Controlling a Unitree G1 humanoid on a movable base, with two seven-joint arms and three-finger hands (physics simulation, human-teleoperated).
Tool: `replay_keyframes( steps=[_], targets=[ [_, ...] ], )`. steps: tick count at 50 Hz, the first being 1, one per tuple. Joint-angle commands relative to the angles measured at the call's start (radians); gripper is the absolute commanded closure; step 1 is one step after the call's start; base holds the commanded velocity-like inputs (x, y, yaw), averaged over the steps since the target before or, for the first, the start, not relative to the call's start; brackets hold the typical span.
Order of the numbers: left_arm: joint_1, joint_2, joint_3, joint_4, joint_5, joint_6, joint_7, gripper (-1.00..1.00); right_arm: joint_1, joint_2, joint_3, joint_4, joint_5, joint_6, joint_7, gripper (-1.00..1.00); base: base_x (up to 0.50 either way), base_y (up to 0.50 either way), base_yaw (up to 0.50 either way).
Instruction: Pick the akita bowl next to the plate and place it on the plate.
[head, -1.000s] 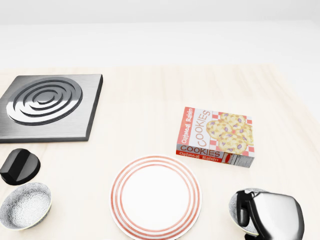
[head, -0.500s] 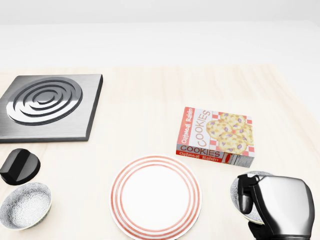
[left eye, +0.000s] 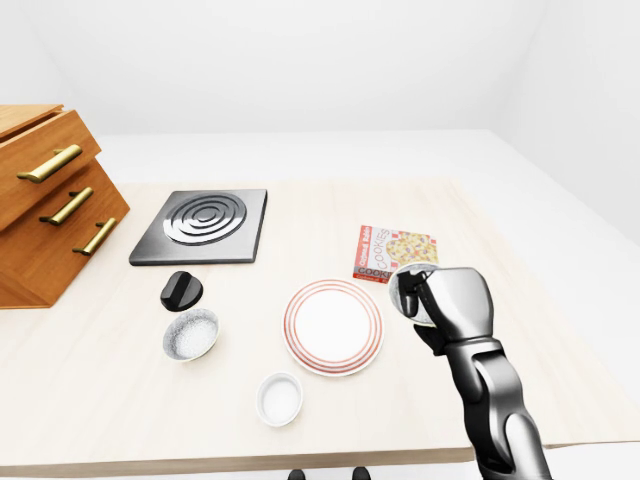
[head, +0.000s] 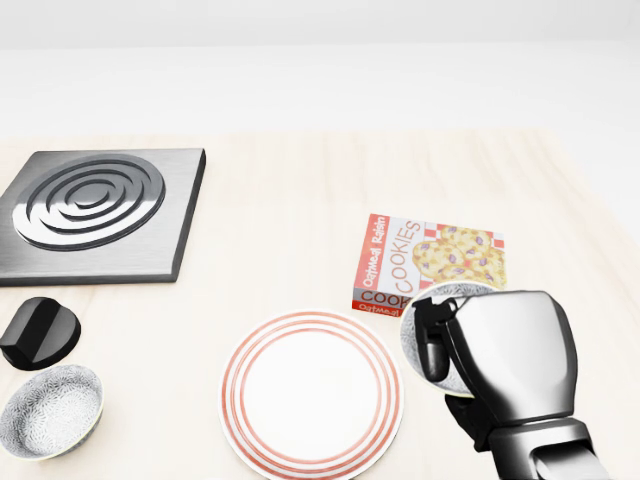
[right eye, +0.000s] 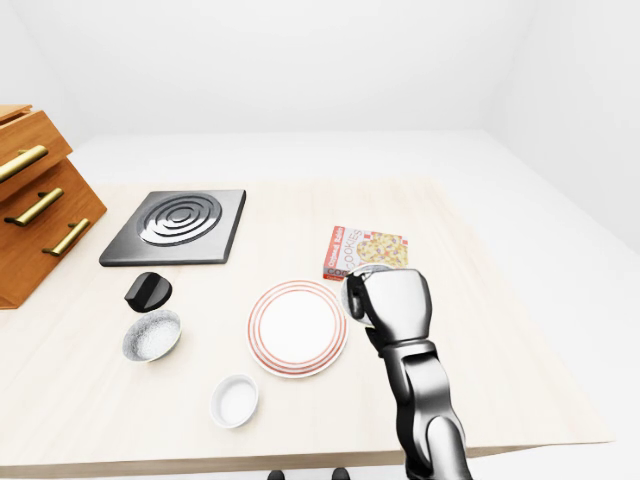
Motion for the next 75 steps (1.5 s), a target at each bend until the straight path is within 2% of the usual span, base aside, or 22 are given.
replay_keyframes(
  steps=[1,9,17,38,43,75],
  targets=[
    [-0.003,0.001,-0.002,0.006,0.002,0.0,-0.004,-1.0,-0.061,0.018,0.077,-0.004,-0.036,0.0,0.008,1.0,0.0,0.0,0.0],
    [-0.005,-0.001,-0.008,0.005,0.002,0.0,-0.003,-1.0,-0.095,0.035,0.124,0.012,-0.055,0.0,0.013,1.0,0.0,0.0,0.0],
    [0.002,-0.004,0.0,-0.008,0.005,0.0,0.002,-1.0,-0.131,0.045,0.162,0.081,-0.074,0.0,-0.028,1.0,0.0,0.0,0.0],
    [-0.004,-0.012,-0.005,-0.006,0.013,0.0,-0.001,-1.0,-0.19,0.073,0.21,0.196,-0.078,0.0,-0.099,1.0,0.0,0.0,0.0],
    [-0.007,-0.013,-0.008,-0.002,0.014,0.0,-0.003,-1.0,-0.197,0.092,0.216,0.235,-0.037,0.0,-0.102,1.0,0.0,0.0,0.0],
    [-0.012,-0.017,-0.018,0.0,0.015,0.0,-0.004,-1.0,-0.257,0.122,0.274,0.383,-0.09,0.0,-0.17,1.0,0.0,0.0,0.0]
  ],
)
